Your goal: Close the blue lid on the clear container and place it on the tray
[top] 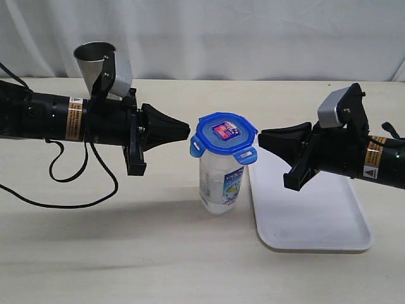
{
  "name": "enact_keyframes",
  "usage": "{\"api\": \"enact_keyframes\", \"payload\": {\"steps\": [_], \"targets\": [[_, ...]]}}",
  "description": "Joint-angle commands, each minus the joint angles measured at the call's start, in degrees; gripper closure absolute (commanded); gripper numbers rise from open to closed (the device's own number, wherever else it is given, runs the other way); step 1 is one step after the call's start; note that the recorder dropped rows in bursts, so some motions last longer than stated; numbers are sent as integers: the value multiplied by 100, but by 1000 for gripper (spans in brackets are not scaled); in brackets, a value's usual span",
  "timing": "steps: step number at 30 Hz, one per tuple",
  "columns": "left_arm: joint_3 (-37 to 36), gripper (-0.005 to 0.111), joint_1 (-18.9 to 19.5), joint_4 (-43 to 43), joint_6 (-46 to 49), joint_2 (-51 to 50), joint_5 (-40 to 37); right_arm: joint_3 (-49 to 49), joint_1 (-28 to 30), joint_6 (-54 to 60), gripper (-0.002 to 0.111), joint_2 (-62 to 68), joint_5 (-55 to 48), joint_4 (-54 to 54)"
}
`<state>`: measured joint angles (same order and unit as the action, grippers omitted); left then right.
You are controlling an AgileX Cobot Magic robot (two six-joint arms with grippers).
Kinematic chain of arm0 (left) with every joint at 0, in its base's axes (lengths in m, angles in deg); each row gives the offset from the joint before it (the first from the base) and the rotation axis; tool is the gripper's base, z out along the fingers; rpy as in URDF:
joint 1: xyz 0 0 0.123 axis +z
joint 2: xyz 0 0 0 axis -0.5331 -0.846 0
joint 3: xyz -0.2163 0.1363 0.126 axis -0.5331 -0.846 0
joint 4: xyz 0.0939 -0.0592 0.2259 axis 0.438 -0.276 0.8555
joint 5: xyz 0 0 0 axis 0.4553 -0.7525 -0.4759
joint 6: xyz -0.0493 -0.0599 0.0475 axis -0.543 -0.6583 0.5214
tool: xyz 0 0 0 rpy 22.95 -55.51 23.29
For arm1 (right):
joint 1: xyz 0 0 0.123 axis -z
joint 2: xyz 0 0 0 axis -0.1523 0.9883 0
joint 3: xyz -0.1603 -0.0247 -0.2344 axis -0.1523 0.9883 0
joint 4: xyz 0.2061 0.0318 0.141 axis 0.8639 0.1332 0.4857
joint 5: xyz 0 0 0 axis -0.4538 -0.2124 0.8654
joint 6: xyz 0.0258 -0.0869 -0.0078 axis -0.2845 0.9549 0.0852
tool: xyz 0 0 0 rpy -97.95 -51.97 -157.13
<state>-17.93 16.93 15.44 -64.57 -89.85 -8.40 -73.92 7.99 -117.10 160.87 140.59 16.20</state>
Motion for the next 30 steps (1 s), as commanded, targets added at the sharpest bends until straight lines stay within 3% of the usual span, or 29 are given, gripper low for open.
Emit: {"api": "enact_keyframes", "payload": {"steps": [1, 30], "targets": [[-11, 107, -14, 132, -233, 45, -7, -25, -9, -12, 104, 8, 97, -30], [-103, 107, -14, 260, -404, 14, 329, -25, -9, 0, 104, 8, 163, 58]]}}
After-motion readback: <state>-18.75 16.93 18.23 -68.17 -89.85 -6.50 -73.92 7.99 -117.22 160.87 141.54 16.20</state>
